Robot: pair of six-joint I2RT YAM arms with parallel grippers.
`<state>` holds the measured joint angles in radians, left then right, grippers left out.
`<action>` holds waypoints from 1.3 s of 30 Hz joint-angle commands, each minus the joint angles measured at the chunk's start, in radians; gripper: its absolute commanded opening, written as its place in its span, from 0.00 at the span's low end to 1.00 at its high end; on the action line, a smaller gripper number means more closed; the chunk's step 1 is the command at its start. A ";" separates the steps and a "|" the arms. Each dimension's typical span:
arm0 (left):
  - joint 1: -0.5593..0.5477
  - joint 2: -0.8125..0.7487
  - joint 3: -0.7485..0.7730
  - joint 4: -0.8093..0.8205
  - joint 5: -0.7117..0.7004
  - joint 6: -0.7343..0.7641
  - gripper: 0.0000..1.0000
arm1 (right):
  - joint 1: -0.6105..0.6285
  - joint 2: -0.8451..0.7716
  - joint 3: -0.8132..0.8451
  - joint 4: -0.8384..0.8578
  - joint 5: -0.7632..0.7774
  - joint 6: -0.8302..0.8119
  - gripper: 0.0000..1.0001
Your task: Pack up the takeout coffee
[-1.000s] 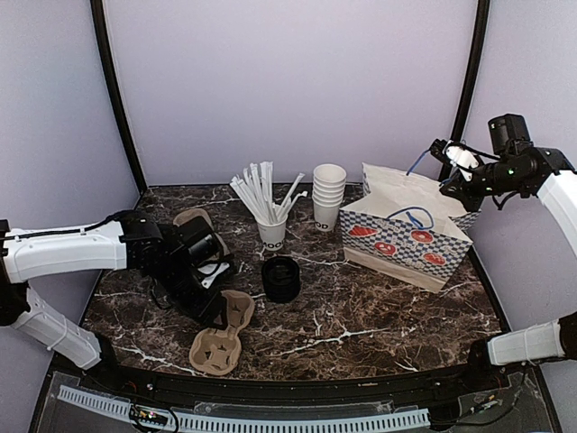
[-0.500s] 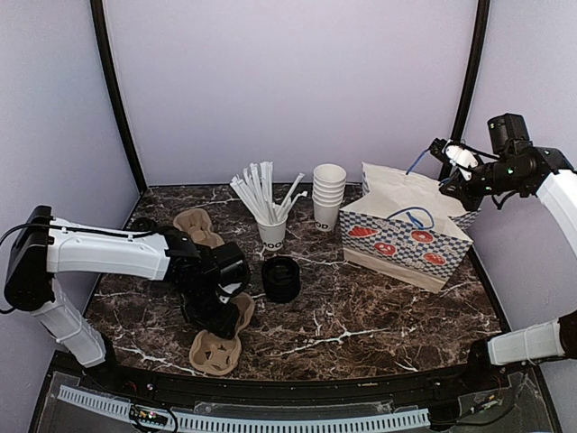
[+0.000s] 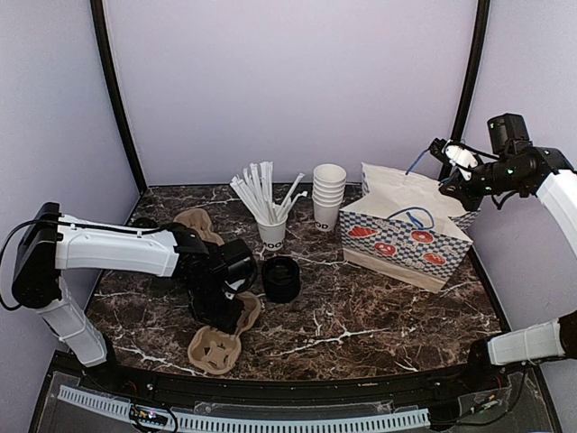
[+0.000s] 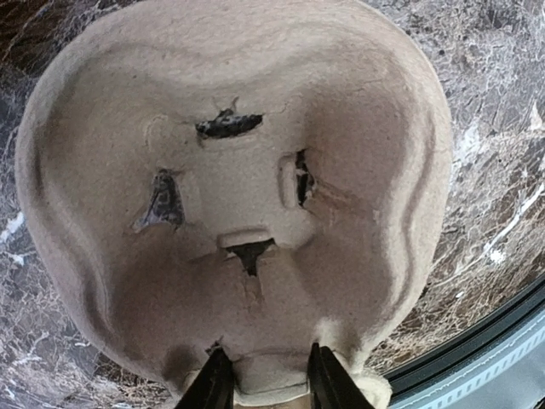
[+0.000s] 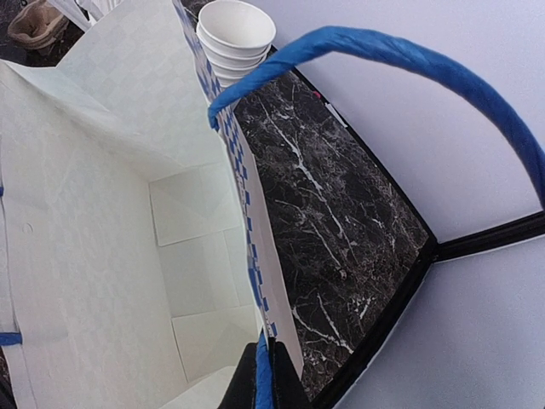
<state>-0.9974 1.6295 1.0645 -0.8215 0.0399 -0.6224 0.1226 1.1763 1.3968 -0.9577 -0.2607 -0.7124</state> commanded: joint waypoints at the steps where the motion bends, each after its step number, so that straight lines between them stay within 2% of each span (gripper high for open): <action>1: -0.003 -0.034 0.054 -0.082 -0.019 -0.013 0.31 | 0.008 -0.020 0.013 0.022 -0.006 0.011 0.00; 9: -0.004 -0.186 0.282 -0.220 -0.027 0.051 0.29 | 0.020 -0.079 0.042 -0.079 -0.068 -0.025 0.00; 16: -0.003 -0.169 0.638 -0.225 -0.055 0.203 0.28 | 0.027 -0.120 0.046 -0.151 -0.149 -0.050 0.00; 21: -0.005 -0.116 0.885 -0.107 0.035 0.367 0.26 | 0.032 -0.134 0.060 -0.193 -0.238 -0.059 0.00; 25: -0.007 -0.062 0.998 0.047 0.159 0.447 0.25 | 0.038 -0.126 0.071 -0.222 -0.308 -0.056 0.00; 32: -0.040 0.084 1.171 0.203 0.349 0.492 0.25 | 0.075 -0.105 0.060 -0.288 -0.359 -0.058 0.00; 39: -0.104 0.212 1.285 0.256 0.418 0.522 0.25 | 0.124 -0.078 0.047 -0.342 -0.351 -0.083 0.00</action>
<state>-1.0710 1.8126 2.2921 -0.6388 0.3767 -0.1413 0.2169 1.0832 1.4460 -1.2655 -0.5838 -0.7784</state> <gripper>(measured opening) 0.254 0.005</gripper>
